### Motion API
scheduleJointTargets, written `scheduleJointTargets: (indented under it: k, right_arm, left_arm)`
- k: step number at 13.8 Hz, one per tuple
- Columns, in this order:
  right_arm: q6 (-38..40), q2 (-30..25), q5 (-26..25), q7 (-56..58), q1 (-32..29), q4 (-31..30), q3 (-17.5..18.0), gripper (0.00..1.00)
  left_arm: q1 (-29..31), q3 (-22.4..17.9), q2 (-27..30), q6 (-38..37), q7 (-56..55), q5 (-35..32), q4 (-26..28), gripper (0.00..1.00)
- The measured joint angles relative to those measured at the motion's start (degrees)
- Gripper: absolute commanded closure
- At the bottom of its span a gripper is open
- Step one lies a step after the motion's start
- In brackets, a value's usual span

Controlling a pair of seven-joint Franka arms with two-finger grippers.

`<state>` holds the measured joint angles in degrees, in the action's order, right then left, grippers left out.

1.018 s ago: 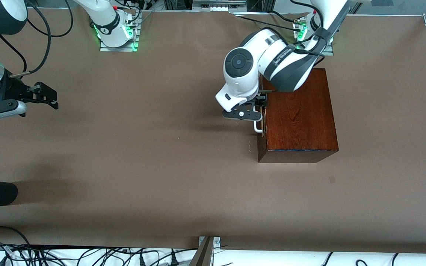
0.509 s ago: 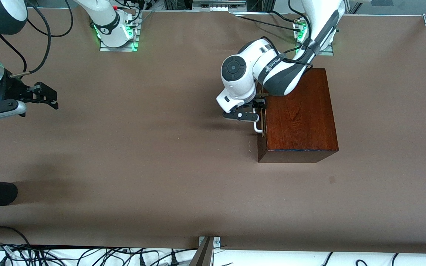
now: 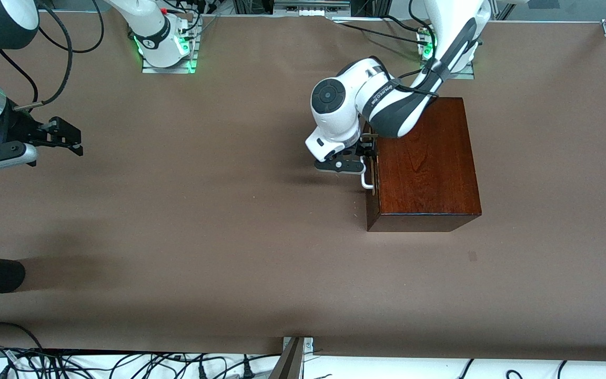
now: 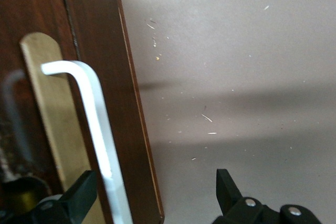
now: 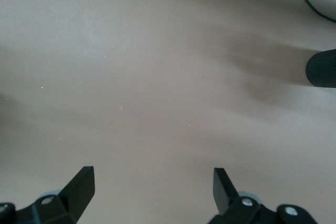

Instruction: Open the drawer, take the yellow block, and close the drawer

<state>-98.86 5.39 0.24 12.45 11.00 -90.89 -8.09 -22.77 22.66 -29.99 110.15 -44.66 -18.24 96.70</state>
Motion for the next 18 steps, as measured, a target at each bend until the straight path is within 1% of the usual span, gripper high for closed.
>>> scheduleJointTargets:
  k: [4, 7, 18]
  right_arm:
    - [0.0, 0.0, 0.0, 0.0, 0.0, 0.0, 0.0, 0.0]
    - [0.0, 0.0, 0.0, 0.0, 0.0, 0.0, 0.0, 0.0]
    - [0.0, 0.0, 0.0, 0.0, 0.0, 0.0, 0.0, 0.0]
  left_arm:
    - [-0.3, -0.1, -2.0, 0.5, -0.9, -0.4, 0.4, 0.0]
    - [-0.6, -0.1, -2.1, 0.5, -1.5, -2.2, 0.5, 0.0]
    - [-1.7, -0.3, -2.4, 1.5, -4.8, -3.8, 0.5, 0.0]
